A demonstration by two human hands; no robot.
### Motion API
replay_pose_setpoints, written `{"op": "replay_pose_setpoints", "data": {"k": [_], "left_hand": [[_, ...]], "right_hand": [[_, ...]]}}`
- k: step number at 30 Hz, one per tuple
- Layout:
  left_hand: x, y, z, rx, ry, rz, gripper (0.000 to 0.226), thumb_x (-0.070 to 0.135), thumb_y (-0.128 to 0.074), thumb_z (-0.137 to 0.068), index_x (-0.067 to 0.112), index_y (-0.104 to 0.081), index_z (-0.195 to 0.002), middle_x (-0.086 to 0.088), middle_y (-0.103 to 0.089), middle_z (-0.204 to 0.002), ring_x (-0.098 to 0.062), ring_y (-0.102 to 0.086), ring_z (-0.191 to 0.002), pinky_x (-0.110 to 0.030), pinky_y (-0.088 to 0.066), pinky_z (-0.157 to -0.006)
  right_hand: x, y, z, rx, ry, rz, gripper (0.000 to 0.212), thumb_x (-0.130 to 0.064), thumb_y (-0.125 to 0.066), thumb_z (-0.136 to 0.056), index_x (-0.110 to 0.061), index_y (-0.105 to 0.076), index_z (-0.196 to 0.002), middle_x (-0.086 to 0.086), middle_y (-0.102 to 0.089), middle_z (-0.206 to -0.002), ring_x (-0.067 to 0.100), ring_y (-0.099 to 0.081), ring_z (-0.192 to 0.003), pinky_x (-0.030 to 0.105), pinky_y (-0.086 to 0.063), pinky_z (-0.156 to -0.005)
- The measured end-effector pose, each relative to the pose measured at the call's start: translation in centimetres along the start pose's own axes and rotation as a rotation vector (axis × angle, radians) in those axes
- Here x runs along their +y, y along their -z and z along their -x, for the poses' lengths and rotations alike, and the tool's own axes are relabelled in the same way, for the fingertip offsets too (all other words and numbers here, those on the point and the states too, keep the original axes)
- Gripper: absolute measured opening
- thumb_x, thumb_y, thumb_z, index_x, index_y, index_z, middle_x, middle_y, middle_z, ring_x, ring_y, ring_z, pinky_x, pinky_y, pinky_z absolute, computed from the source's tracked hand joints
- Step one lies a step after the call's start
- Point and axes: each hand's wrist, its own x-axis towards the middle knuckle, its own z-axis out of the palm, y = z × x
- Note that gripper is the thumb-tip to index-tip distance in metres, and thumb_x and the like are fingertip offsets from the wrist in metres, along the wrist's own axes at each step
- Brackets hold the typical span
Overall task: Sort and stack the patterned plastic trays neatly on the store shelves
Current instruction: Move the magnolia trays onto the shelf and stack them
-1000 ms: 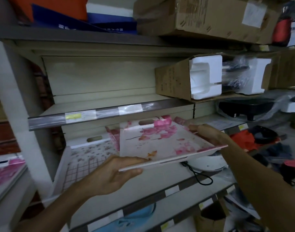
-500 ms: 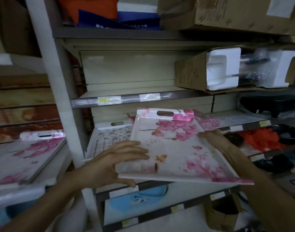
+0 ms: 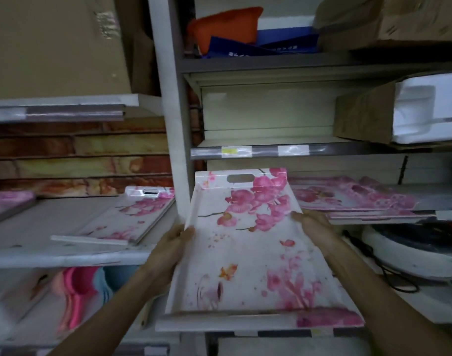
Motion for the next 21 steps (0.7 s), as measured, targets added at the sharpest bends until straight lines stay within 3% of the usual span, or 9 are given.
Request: {"op": "replay_pose_setpoints", "data": {"k": [2, 4, 6, 8, 12, 17, 21], "left_hand": [[0.1, 1.6, 0.2, 0.047, -0.014, -0.068, 0.026, 0.026, -0.054, -0.098, 0.012, -0.065, -0.117, -0.019, -0.072, -0.108, -0.038, -0.07, -0.097, -0.053, -0.059, -0.081], [0.1, 3.5, 0.4, 0.105, -0.012, -0.131, 0.026, 0.022, -0.051, -0.099, 0.012, -0.063, -0.12, -0.019, -0.071, -0.11, -0.039, -0.068, -0.099, -0.056, -0.056, -0.087], [0.0, 5.5, 0.5, 0.165, -0.002, -0.141, 0.027, 0.02, -0.051, -0.099, 0.01, -0.063, -0.12, -0.018, -0.072, -0.107, -0.036, -0.07, -0.095, -0.051, -0.059, -0.082], [-0.3, 7.8, 0.4, 0.23, 0.005, -0.156, 0.026, 0.02, -0.052, -0.098, 0.007, -0.065, -0.116, -0.015, -0.074, -0.1, -0.031, -0.072, -0.087, -0.039, -0.06, -0.07], [-0.8, 12.5, -0.4, 0.338, 0.0, -0.17, 0.022, 0.018, -0.057, -0.096, 0.007, -0.069, -0.11, -0.009, -0.074, -0.09, -0.022, -0.07, -0.073, -0.027, -0.056, -0.057], [-0.6, 18.9, -2.2, 0.379, -0.004, -0.166, 0.018, 0.016, -0.056, -0.096, 0.01, -0.072, -0.103, -0.012, -0.077, -0.088, -0.029, -0.072, -0.075, -0.041, -0.061, -0.073], [0.1, 24.2, -4.5, 0.363, 0.014, -0.192, 0.023, 0.016, -0.055, -0.096, 0.006, -0.068, -0.113, -0.02, -0.072, -0.104, -0.04, -0.069, -0.093, -0.054, -0.055, -0.09]], "right_hand": [[-0.4, -2.6, -0.1, -0.047, 0.015, -0.009, 0.022, -0.016, -0.06, -0.094, -0.016, -0.069, -0.075, -0.005, -0.072, -0.056, 0.008, -0.065, -0.042, 0.014, -0.045, -0.036], [-0.8, -5.1, -0.1, -0.101, 0.021, 0.0, 0.019, -0.018, -0.059, -0.095, -0.011, -0.072, -0.081, 0.001, -0.074, -0.063, 0.014, -0.069, -0.048, 0.018, -0.049, -0.041], [-1.2, -7.7, -0.1, -0.139, 0.032, 0.009, 0.019, -0.019, -0.059, -0.095, -0.006, -0.072, -0.091, 0.005, -0.074, -0.069, 0.02, -0.07, -0.055, 0.024, -0.053, -0.049], [-1.5, -10.3, -0.1, -0.173, 0.037, 0.014, 0.021, -0.02, -0.057, -0.097, -0.007, -0.072, -0.088, 0.008, -0.074, -0.072, 0.019, -0.07, -0.053, 0.023, -0.052, -0.047], [-2.1, -15.4, 0.1, -0.245, 0.067, 0.023, 0.027, -0.021, -0.054, -0.098, -0.014, -0.07, -0.078, -0.004, -0.073, -0.058, 0.013, -0.07, -0.05, 0.019, -0.049, -0.041], [-3.2, -21.8, 0.2, -0.339, 0.088, -0.002, 0.021, -0.016, -0.053, -0.098, -0.011, -0.071, -0.087, -0.001, -0.075, -0.067, 0.017, -0.072, -0.057, 0.024, -0.054, -0.049], [-3.8, -27.4, 0.1, -0.339, 0.097, 0.021, 0.018, -0.018, -0.053, -0.098, -0.014, -0.07, -0.093, 0.004, -0.074, -0.084, 0.021, -0.072, -0.071, 0.029, -0.057, -0.063]]}}
